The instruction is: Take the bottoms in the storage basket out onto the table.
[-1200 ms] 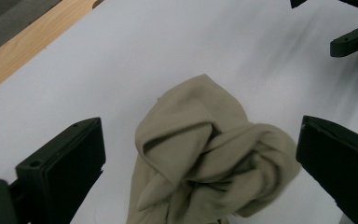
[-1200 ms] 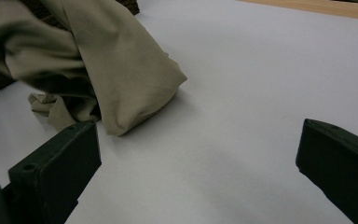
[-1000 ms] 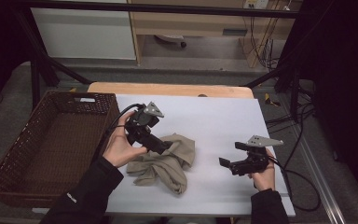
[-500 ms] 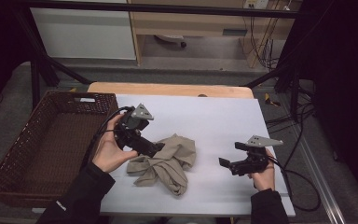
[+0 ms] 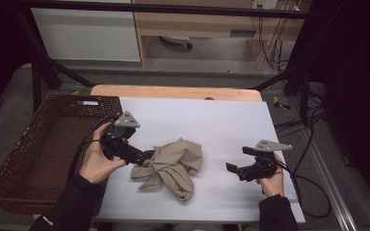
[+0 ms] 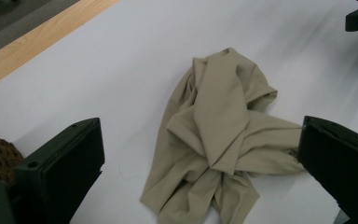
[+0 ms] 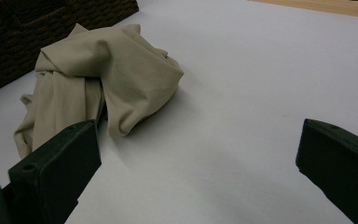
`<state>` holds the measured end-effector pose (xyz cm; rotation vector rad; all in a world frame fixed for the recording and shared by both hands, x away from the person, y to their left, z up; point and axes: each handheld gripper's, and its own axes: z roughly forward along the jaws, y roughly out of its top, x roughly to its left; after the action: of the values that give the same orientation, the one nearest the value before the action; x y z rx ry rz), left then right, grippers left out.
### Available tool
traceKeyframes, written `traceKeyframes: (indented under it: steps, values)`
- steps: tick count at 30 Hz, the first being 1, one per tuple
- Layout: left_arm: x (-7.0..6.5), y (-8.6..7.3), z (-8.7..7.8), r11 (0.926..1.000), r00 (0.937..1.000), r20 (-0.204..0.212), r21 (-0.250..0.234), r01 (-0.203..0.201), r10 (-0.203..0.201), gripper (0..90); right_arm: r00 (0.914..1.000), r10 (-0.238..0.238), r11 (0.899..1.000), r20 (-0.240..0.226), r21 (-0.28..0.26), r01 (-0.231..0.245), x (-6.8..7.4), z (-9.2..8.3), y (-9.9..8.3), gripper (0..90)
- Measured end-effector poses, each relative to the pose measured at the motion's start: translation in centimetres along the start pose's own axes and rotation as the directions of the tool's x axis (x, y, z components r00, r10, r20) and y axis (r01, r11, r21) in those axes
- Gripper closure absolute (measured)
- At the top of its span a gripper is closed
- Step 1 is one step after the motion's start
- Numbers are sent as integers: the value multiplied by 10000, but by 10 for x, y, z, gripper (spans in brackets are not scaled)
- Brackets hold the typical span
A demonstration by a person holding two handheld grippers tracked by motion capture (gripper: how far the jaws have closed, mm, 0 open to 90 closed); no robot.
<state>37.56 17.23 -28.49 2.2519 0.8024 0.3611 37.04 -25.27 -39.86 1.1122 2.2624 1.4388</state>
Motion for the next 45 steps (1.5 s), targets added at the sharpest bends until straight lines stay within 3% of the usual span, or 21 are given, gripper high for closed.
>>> traceKeyframes:
  steps: [21, 45]
  values:
    - [18, -41, -16, 9997, 9984, -518, -134, 220, -227, 5, 10000, 14, 10000, 34, -22, -14, 0, -2, 0, 4]
    - [41, -97, -23, 9939, 9915, -893, -652, 894, -950, 5, 10000, -47, 10000, 53, 30, 46, 0, -2, 0, 4]
